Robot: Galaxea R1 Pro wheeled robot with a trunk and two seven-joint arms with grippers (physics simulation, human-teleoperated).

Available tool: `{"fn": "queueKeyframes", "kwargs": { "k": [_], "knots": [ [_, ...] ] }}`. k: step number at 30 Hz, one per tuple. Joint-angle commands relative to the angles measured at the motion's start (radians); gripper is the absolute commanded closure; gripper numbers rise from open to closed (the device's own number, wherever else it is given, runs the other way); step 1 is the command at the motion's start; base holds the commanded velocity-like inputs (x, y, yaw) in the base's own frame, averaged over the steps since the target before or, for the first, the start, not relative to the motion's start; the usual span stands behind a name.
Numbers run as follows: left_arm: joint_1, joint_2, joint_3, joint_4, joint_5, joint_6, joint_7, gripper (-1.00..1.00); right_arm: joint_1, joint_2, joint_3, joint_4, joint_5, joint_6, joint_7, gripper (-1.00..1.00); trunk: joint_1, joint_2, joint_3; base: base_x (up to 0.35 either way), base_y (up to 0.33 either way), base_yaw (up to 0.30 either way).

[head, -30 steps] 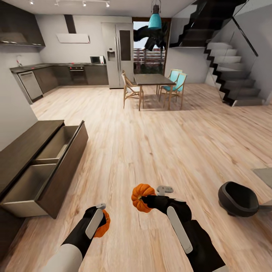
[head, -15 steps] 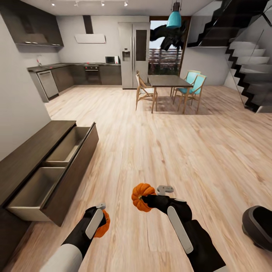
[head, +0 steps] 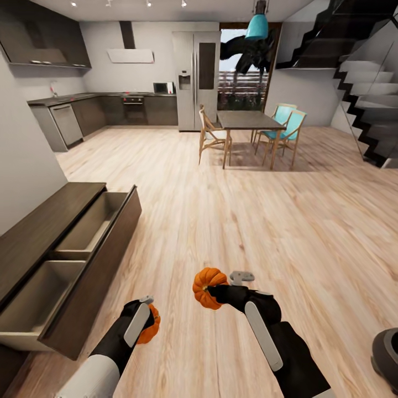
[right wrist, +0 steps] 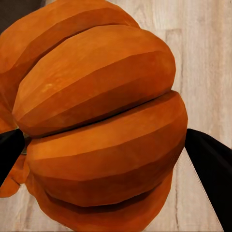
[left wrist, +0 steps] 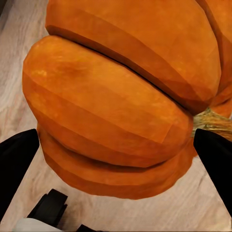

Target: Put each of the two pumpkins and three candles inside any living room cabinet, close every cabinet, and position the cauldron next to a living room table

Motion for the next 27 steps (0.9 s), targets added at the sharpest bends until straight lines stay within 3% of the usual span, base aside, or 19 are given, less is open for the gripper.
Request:
{"fn": "queueKeyframes", "kwargs": {
  "k": [1,3,7,12,14,17,22,27],
  "knots": [
    [-0.012,0.009,0.001,-0.009,0.006,0.007,0.005,1.00,-0.001,0.000,0.000,-0.002,-0.014,0.001,-0.011,1.00,0.001,0.000,-0.001,0.350,0.000,0.000],
    [-0.036,0.034,0.001,-0.015,0.007,0.008,0.002,1.00,-0.001,0.000,0.000,-0.002,-0.013,0.000,-0.012,1.00,0.001,0.000,-0.001,0.350,0.000,0.000],
    [-0.052,0.059,-0.003,-0.016,0.007,0.003,0.001,1.00,-0.001,-0.001,-0.003,-0.002,-0.013,-0.001,-0.012,1.00,0.001,0.000,-0.001,0.350,0.000,0.000],
    [-0.054,0.056,-0.014,-0.007,0.008,-0.048,0.000,1.00,-0.001,0.001,0.000,-0.003,-0.014,-0.001,-0.012,1.00,0.001,0.000,-0.001,0.322,0.000,0.000],
    [-0.054,0.056,-0.049,-0.004,0.009,-0.059,0.000,1.00,-0.001,0.004,0.002,-0.003,-0.013,-0.002,-0.013,1.00,0.001,0.000,-0.001,0.315,0.000,0.000],
    [-0.054,0.055,-0.067,-0.003,0.011,-0.064,0.000,1.00,-0.001,0.002,-0.002,-0.003,-0.013,-0.003,-0.012,1.00,0.001,0.000,-0.001,0.326,0.000,0.000],
    [-0.054,0.054,-0.072,-0.002,0.014,-0.099,-0.006,1.00,-0.001,-0.003,-0.011,-0.002,-0.014,-0.006,-0.011,1.00,0.001,0.000,-0.001,0.346,0.000,0.000],
    [-0.054,0.053,-0.072,-0.004,0.012,-0.103,-0.079,1.00,-0.001,-0.004,-0.011,0.000,-0.013,-0.034,-0.010,1.00,0.001,0.000,-0.001,0.350,0.000,0.000]
  ]
}}
